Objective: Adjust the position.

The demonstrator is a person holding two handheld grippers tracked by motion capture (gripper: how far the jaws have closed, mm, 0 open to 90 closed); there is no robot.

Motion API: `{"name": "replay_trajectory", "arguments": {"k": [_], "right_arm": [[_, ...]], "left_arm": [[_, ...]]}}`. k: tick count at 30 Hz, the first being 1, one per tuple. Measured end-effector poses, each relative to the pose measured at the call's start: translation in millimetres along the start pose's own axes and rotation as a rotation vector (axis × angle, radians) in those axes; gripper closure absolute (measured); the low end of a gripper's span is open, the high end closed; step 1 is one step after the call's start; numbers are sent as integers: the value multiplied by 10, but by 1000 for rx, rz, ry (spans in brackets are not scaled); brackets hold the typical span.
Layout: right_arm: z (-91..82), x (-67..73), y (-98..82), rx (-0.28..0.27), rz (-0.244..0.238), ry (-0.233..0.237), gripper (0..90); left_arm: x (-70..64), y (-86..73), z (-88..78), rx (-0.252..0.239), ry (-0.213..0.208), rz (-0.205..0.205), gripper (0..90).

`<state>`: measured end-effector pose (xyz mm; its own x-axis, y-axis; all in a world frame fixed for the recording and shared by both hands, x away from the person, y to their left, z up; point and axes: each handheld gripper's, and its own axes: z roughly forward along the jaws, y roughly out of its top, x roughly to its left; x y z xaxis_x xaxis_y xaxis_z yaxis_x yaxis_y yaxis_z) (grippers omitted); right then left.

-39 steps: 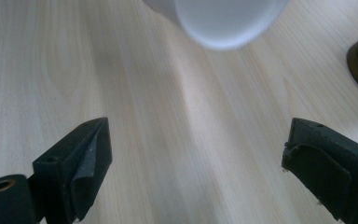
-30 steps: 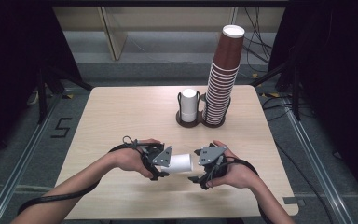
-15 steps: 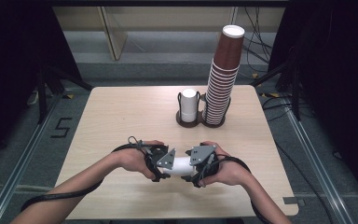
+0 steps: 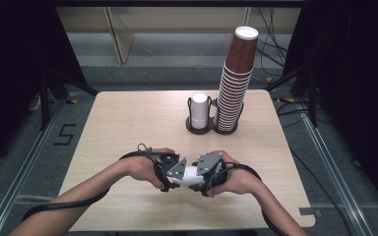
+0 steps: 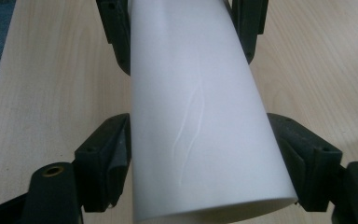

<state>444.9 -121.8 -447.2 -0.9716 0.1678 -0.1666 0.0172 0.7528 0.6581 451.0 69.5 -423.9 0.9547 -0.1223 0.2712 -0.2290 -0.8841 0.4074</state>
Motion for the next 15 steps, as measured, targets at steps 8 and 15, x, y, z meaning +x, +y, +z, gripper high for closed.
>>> {"name": "replay_trajectory", "arguments": {"k": [8, 15], "right_arm": [[41, 20, 28, 20, -13, 23, 323], [49, 1, 23, 16, -33, 32, 356]], "left_arm": [[-22, 34, 21, -4, -7, 7, 367], [-23, 52, 16, 3, -9, 16, 367]]}}
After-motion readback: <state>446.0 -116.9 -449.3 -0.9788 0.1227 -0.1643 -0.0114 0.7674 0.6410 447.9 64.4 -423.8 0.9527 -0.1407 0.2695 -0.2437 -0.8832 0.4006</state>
